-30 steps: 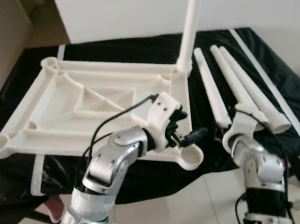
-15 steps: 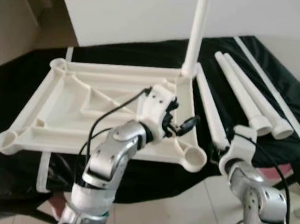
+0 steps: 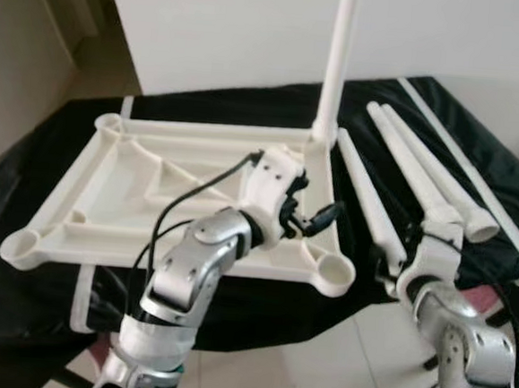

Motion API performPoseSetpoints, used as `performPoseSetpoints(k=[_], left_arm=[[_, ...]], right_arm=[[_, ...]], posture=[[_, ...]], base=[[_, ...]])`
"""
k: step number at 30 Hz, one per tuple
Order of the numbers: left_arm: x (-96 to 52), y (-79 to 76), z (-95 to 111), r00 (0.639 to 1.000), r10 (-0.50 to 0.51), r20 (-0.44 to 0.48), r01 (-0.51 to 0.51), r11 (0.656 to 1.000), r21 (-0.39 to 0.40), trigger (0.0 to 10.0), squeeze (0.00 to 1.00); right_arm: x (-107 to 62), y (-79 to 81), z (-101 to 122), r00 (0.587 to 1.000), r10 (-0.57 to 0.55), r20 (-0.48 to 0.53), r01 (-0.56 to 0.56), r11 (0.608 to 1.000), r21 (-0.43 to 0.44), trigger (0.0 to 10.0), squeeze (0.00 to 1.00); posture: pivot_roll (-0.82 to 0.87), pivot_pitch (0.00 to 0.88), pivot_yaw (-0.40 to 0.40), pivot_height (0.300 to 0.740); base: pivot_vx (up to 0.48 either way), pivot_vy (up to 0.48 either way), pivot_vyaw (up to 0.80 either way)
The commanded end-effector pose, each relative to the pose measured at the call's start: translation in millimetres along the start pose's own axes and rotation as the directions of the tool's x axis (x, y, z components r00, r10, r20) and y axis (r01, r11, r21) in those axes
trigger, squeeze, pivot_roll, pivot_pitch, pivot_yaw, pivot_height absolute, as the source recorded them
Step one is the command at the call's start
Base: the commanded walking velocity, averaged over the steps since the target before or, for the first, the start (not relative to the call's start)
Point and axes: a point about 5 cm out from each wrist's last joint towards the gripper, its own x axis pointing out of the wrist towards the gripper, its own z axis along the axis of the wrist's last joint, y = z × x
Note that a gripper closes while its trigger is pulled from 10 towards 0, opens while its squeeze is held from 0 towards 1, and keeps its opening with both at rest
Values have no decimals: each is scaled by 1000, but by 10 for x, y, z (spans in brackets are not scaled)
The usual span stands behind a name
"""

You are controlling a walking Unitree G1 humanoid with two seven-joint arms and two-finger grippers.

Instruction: Building children table

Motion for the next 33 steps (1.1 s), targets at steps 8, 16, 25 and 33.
performPoseSetpoints(k=[8, 16, 25, 33], left_arm=[[18, 6, 36, 1000, -11, 12, 11, 1000, 21, 10000, 0], [32, -5, 45, 1000, -16, 19, 15, 1000, 20, 10000, 0], [28, -25, 39, 1000, -21, 18, 21, 1000, 22, 10000, 0], [6, -45, 28, 1000, -21, 13, 20, 1000, 18, 10000, 0]], right_arm=[[215, 60, 214, 999, 38, 35, -39, 998, 43, 10000, 0], [388, 86, 267, 998, 38, -45, -37, 999, 21, 10000, 0], [693, 133, 382, 978, 79, -192, -80, 997, 3, 10000, 0], [801, 157, 388, 958, 90, -274, -95, 995, -6, 10000, 0]], posture=[[0, 0, 73, 740], [-1, 0, 76, 740], [13, 0, 71, 740], [29, 0, 64, 740]], base=[[0, 0, 0], [0, 0, 0], [0, 0, 0], [0, 0, 0]])
